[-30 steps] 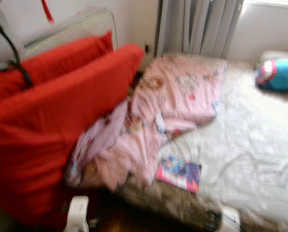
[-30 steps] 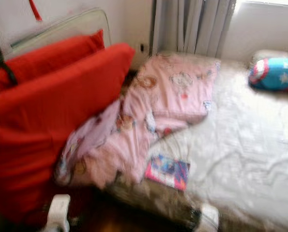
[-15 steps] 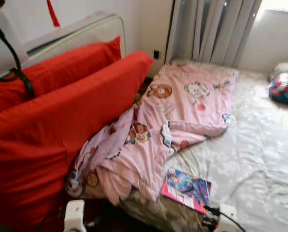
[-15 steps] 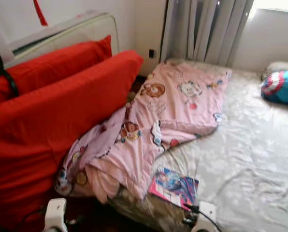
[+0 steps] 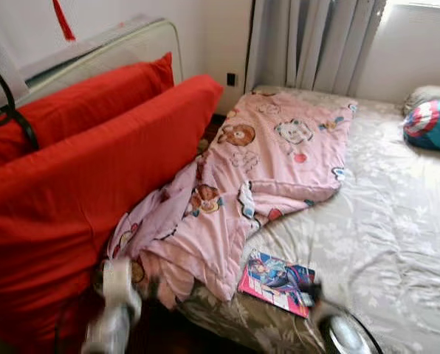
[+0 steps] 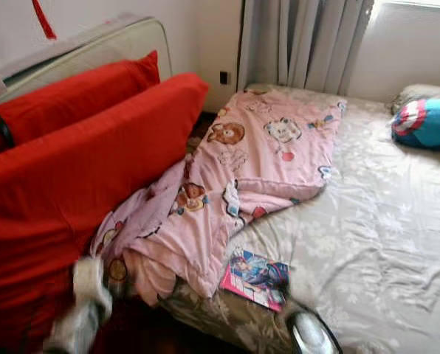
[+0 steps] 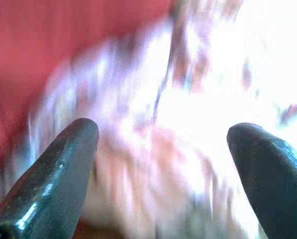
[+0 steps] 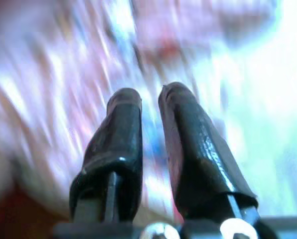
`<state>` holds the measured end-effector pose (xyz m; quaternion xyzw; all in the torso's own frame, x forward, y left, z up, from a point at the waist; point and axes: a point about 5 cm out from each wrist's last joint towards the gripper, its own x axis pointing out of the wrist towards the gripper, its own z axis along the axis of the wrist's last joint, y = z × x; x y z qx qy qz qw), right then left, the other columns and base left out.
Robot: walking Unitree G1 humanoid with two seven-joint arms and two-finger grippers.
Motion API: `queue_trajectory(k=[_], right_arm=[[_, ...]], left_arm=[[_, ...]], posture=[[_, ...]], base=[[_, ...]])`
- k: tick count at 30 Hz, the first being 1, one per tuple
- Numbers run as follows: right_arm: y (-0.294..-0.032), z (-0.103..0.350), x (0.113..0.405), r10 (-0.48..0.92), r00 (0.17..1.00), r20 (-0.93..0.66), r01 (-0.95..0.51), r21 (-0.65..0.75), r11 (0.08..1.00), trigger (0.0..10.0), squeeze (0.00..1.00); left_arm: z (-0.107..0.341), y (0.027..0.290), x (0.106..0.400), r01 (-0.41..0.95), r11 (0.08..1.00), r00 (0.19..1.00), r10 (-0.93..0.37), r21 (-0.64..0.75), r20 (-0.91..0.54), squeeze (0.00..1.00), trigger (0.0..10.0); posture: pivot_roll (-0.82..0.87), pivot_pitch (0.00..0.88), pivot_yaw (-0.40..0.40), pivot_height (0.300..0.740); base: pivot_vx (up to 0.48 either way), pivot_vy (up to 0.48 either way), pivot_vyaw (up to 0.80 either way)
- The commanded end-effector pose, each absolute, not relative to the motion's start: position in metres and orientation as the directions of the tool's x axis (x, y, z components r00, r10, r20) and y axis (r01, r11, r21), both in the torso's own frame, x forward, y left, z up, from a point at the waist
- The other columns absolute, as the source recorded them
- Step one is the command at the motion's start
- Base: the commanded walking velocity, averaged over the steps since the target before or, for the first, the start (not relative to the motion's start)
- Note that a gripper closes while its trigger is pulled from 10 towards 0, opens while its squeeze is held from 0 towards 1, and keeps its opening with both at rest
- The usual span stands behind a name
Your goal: Clean up the room
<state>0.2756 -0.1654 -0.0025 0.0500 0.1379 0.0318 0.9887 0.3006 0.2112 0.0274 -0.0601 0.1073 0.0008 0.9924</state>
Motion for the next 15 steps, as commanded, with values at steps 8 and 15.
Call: queue_trajectory(k=[8, 15], right_arm=[[-0.179, -0.011, 0.259, 0.005, 0.966, -0.258, 0.028, 0.127, 0.992, 10.0, 0.00], [-0.183, -0.009, 0.257, 0.009, 0.972, -0.236, 0.029, 0.160, 0.987, 10.0, 1.00]], left_arm=[[0.007, 0.202, 0.274, 0.029, 0.993, 0.973, -0.054, -0.113, -0.225, 0.00, 10.0], [0.008, 0.197, 0.274, 0.004, 0.992, 0.979, -0.030, -0.125, -0.201, 0.00, 10.0]], posture=[[-0.12, 0.000, -0.006, 0.740], [-0.11, 0.000, -0.016, 0.740]], base=[[0.000, 0.000, 0.00], [0.000, 0.000, 0.00]])
